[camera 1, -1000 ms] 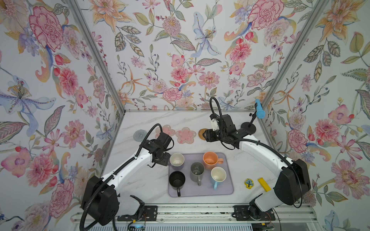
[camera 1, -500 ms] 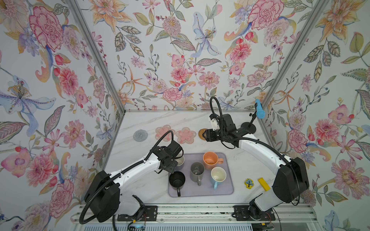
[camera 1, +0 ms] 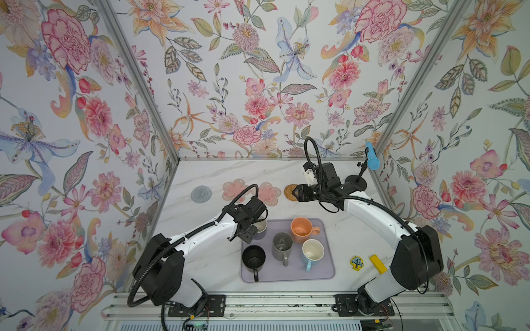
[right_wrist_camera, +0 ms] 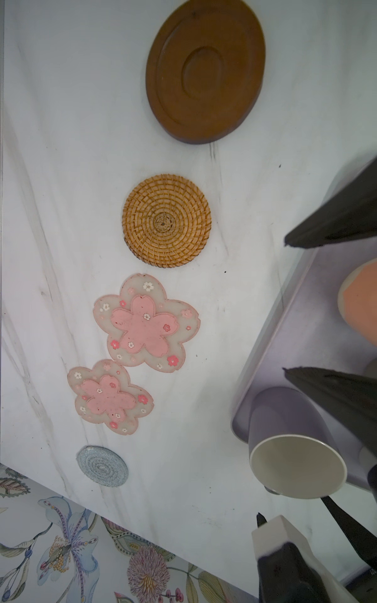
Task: Place cups on coasters
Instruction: Move the cup to the tray, then pick up the cup from the tray.
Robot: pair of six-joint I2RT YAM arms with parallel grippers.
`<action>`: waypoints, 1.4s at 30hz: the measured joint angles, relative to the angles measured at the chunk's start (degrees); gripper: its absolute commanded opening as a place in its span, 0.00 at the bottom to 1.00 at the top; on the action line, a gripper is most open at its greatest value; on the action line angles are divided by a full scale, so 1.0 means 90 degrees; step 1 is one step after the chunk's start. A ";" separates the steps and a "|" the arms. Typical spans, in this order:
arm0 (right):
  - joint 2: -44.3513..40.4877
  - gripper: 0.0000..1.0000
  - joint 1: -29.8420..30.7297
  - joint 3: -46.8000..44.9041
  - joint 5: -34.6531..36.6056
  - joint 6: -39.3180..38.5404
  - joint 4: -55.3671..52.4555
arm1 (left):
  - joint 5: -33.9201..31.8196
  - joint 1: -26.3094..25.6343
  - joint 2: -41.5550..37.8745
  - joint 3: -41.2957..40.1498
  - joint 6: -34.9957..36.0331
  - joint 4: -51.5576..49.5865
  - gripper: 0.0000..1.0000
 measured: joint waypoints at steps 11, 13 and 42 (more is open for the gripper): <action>-0.0255 0.61 -0.0078 -0.0301 0.0000 0.0010 -0.0002 | 0.0670 0.0697 0.0194 0.0109 0.1365 0.0267 0.72; -0.0279 0.61 -0.0100 -0.0330 0.0002 0.0024 0.0012 | 0.0777 0.0748 0.0262 0.0109 0.1498 0.0338 0.72; -0.0646 0.61 -0.0107 -0.0588 0.0022 0.0291 0.0007 | 0.2387 0.0818 0.0750 0.0034 0.2081 0.1287 0.37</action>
